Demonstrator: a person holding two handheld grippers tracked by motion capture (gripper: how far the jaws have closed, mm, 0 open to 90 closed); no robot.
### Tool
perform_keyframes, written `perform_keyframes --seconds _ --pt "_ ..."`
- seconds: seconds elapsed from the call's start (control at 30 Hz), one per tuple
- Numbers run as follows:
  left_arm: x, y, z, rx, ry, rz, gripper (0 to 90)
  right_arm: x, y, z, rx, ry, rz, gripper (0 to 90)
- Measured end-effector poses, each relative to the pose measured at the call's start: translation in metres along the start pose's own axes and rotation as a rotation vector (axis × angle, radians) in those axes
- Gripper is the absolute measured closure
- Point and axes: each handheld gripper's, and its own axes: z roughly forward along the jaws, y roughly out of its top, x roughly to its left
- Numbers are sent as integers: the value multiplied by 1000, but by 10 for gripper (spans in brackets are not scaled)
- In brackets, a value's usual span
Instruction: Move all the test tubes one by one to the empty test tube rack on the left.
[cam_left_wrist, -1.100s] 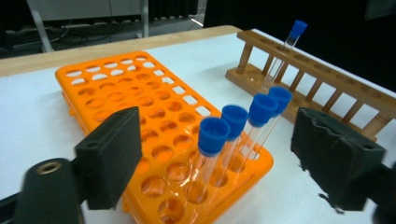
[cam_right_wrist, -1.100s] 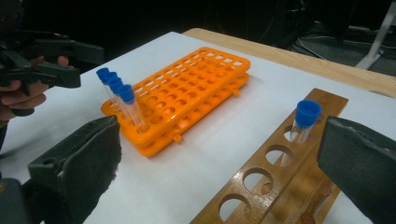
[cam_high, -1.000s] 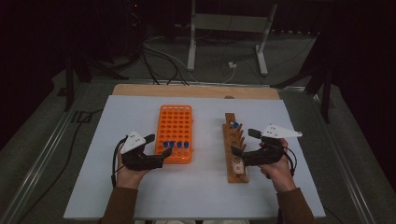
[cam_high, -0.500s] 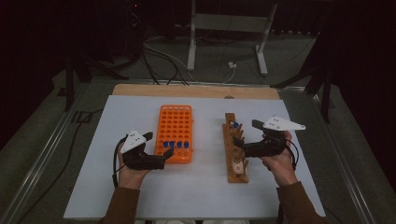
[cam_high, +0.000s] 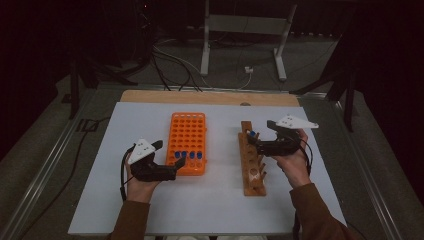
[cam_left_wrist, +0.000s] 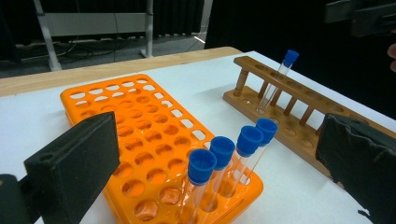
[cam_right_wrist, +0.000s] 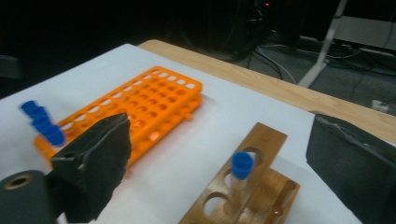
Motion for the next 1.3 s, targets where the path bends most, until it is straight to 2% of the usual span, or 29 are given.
perform_keyframes --seconds 0.17,0.27,0.4,0.57,0.73,0.87,1.3 --pt "0 0 0 0 4 1 8 -6 -7 15 44 -24 5 198" --pt "0 0 0 -1 3 1 8 -10 -10 22 62 -39 13 336" --pt "0 0 0 1 4 1 8 -11 -14 30 87 -33 10 482" --pt "0 0 0 0 4 2 8 -14 -20 41 140 -61 18 569" --pt "1 0 0 1 6 1 8 -17 -28 50 183 -60 25 672" --pt "1 0 0 2 8 -3 8 -19 -34 54 197 -66 29 754" --pt "1 -1 1 4 8 -3 9 -16 -33 59 181 -66 18 750"
